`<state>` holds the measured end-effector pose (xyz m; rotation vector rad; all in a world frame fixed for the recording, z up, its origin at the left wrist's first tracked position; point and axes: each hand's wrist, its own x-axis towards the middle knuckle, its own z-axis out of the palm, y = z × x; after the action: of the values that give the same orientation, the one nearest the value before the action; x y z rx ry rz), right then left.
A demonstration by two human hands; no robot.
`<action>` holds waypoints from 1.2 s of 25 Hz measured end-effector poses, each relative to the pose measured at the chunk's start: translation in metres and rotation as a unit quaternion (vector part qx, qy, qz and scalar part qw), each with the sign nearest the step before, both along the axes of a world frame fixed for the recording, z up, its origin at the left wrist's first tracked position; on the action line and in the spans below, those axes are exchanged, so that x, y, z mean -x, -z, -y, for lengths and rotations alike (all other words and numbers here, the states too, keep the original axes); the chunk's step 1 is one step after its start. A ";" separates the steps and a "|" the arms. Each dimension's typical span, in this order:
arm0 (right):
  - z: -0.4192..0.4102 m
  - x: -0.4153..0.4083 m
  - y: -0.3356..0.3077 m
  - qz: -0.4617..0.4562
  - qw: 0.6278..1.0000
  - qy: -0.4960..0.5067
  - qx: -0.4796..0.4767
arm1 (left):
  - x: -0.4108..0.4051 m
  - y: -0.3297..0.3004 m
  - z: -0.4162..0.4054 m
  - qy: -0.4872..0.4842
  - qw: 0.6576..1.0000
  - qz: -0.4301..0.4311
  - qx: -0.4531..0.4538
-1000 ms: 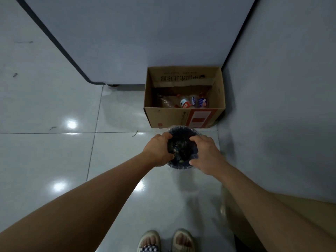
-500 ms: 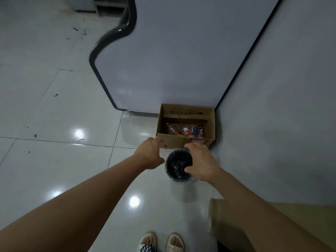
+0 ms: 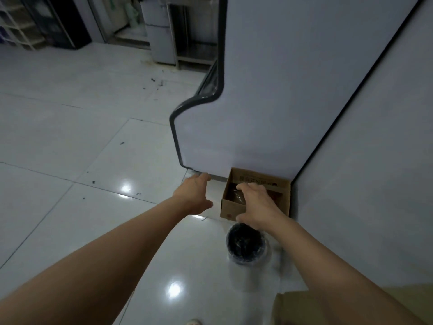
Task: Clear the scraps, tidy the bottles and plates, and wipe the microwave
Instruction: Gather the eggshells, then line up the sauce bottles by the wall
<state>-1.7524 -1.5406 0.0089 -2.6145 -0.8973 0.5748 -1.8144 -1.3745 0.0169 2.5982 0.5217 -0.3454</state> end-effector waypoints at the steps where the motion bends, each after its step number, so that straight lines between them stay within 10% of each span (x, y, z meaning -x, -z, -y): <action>1: -0.005 0.002 -0.011 0.006 1.000 -0.010 -0.003 | 0.005 -0.010 -0.004 -0.009 1.000 0.008 -0.004; 30: -0.428 0.059 -0.154 0.099 0.991 -0.085 -0.015 | 0.109 -0.140 -0.418 -0.088 0.991 0.077 -0.067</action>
<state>-1.8114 -1.1128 0.1627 -2.6176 -1.1902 0.3419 -1.9238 -0.9562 0.1574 2.6528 0.7360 -0.0529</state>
